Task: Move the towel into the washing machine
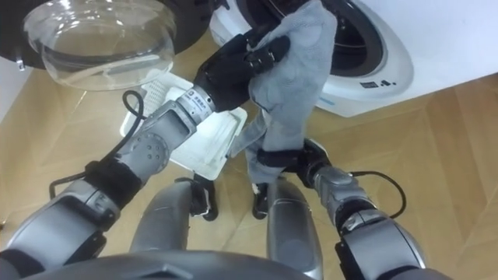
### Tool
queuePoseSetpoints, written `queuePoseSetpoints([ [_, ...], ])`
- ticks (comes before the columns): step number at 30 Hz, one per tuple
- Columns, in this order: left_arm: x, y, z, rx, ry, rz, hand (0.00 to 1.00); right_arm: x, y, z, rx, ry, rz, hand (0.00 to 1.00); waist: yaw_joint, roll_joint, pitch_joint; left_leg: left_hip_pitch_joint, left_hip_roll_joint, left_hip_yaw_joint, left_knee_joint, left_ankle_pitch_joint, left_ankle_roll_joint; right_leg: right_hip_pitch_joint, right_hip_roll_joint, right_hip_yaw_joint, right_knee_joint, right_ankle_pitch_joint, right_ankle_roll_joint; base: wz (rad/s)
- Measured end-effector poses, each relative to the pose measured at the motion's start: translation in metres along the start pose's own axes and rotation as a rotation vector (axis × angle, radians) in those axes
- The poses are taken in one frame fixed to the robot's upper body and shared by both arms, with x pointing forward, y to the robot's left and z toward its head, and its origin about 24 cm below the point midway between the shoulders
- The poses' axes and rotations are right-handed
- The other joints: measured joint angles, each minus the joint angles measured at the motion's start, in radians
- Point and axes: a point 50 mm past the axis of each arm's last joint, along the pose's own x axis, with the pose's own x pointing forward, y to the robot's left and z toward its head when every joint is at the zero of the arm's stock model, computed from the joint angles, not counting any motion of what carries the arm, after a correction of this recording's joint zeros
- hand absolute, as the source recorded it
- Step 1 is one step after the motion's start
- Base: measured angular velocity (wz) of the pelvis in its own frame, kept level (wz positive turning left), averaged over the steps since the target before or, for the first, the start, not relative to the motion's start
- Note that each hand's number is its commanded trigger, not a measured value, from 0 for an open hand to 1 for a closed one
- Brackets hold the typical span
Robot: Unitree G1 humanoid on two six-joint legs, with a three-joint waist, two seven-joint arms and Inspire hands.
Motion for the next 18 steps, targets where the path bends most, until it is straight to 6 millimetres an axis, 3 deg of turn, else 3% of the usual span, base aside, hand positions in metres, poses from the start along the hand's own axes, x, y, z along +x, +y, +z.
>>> queuePoseSetpoints([
  [8,-0.017,0.020,0.005,-0.115,-0.084,0.097,0.00,0.000,0.001,-0.007,-0.024,0.030,-0.023,1.00,0.027,0.002,0.0017,0.005,0.001,0.000,0.000,0.000,0.000,0.007,0.001,-0.001,-0.003,0.000,0.000,0.00],
  [11,-0.046,0.044,-0.001,-0.184,-0.122,0.226,0.00,-0.005,-0.005,-0.021,-0.057,0.087,-0.038,1.00,0.062,0.010,0.0022,0.022,-0.001,0.000,-0.024,0.001,-0.001,0.022,0.002,-0.004,-0.019,0.001,-0.001,0.00],
  [18,-0.121,0.090,-0.022,-0.186,-0.061,0.571,0.00,-0.007,-0.015,-0.021,-0.119,0.105,-0.086,1.00,0.119,0.016,0.0028,0.012,-0.014,-0.008,-0.041,0.005,-0.009,0.011,-0.001,-0.012,-0.020,-0.007,-0.003,0.05],
])
